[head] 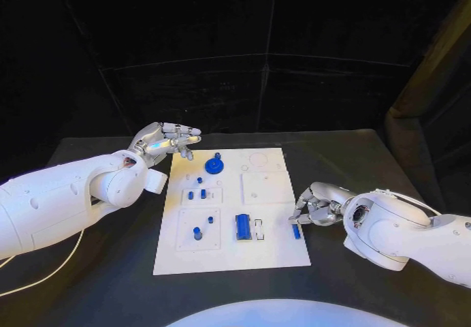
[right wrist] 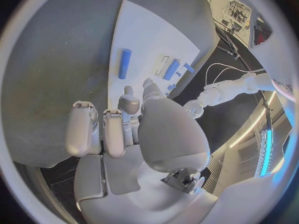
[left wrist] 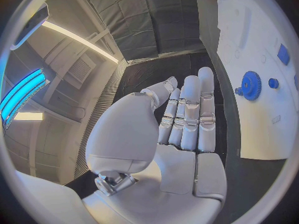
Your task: Assemble the parts on the task board
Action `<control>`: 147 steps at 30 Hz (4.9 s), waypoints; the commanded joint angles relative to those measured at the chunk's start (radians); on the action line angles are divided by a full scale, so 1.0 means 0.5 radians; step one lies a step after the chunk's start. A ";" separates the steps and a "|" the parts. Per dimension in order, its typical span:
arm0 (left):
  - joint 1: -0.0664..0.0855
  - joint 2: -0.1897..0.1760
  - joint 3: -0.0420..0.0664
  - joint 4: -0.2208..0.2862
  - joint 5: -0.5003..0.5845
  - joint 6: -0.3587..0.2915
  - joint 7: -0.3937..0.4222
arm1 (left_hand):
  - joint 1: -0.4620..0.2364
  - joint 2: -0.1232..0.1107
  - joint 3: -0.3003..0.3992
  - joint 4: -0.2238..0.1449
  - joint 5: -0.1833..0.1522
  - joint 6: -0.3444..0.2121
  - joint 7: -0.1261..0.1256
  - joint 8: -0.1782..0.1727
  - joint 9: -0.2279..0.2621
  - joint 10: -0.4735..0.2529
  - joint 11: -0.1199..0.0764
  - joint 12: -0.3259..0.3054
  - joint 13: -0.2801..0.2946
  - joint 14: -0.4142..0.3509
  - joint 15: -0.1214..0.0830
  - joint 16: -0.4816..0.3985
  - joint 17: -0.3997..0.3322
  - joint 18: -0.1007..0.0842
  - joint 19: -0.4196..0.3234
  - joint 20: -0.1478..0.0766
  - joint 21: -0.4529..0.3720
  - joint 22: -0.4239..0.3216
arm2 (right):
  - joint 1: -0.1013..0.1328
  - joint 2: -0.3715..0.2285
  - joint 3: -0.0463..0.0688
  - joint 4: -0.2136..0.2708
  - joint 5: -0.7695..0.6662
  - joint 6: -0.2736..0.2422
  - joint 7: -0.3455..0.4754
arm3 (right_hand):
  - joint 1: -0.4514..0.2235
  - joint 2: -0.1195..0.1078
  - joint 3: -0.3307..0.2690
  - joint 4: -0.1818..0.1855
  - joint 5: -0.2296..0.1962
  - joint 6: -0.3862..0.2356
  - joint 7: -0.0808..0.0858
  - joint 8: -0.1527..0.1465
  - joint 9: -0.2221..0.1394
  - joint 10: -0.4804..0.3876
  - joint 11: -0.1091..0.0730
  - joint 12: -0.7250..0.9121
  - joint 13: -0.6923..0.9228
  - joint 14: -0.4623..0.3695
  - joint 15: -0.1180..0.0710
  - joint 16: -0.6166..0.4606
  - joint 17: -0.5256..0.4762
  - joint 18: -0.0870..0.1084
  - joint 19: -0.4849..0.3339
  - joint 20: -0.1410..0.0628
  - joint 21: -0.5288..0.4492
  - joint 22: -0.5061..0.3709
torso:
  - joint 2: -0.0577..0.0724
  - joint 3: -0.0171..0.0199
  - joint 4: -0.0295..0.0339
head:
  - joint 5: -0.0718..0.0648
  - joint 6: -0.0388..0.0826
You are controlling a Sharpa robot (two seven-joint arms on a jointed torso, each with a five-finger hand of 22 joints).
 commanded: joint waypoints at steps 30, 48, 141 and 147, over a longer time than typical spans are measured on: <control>-0.005 0.003 -0.002 -0.007 0.005 0.026 0.014 | 0.003 0.018 -0.008 0.000 0.012 0.001 0.001 0.009 0.002 -0.004 0.005 0.011 -0.002 -0.010 -0.003 -0.004 -0.004 0.028 -0.011 0.006 -0.015 -0.004 | -0.025 0.114 -0.003 -0.108 -0.435 0.410 -0.170 | 0.015 -0.002 -0.096 0.028 -0.035 0.112 -0.032 0.007 0.034 0.019 -0.032 -0.028 -0.002 0.129 -0.018 -0.003 0.080 -0.016 0.002 -0.010 0.003 0.007 | -0.001 -0.0007 0.006 | -0.018 -0.029; -0.006 -0.002 -0.003 -0.005 0.005 0.028 0.012 | 0.003 0.018 -0.008 0.000 0.012 0.001 0.001 0.009 0.002 -0.004 0.005 0.011 -0.002 -0.010 -0.003 -0.004 -0.004 0.028 -0.011 0.006 -0.015 -0.004 | -0.052 0.202 -0.004 -0.138 -0.610 0.499 -0.191 | 0.232 0.031 -0.062 -0.104 -0.068 0.124 -0.043 -0.002 0.069 0.015 -0.045 -0.049 -0.003 0.130 -0.030 -0.003 0.087 -0.018 0.004 -0.022 0.004 0.015 | -0.002 -0.0034 0.007 | -0.010 -0.028; -0.005 -0.010 -0.004 0.011 0.005 0.036 -0.008 | 0.004 0.020 -0.010 -0.002 0.011 0.005 -0.002 0.016 0.002 -0.005 0.003 0.016 -0.003 -0.011 -0.004 -0.003 -0.010 0.028 -0.011 0.006 -0.018 -0.006 | -0.054 0.508 -0.002 -0.185 0.113 -0.034 -0.242 | -0.312 -0.081 0.175 0.096 -0.019 0.270 -0.060 -0.194 0.105 0.123 -0.056 -0.018 0.100 0.146 -0.040 0.032 0.173 -0.028 0.035 -0.033 0.026 0.082 | 0.000 -0.0013 0.004 | 0.039 -0.049; -0.005 -0.010 -0.004 0.010 0.005 0.036 -0.009 | 0.004 0.020 -0.010 -0.002 0.011 0.005 -0.002 0.016 0.002 -0.005 0.003 0.016 -0.003 -0.011 -0.004 -0.003 -0.010 0.028 -0.011 0.006 -0.018 -0.006 | -0.054 0.509 -0.002 -0.179 0.109 -0.032 -0.233 | -0.334 -0.051 0.146 0.099 -0.040 0.285 -0.065 -0.193 0.114 0.122 -0.059 -0.038 0.089 0.147 -0.041 0.035 0.178 -0.029 0.038 -0.034 0.030 0.090 | 0.000 -0.0012 0.005 | 0.036 -0.048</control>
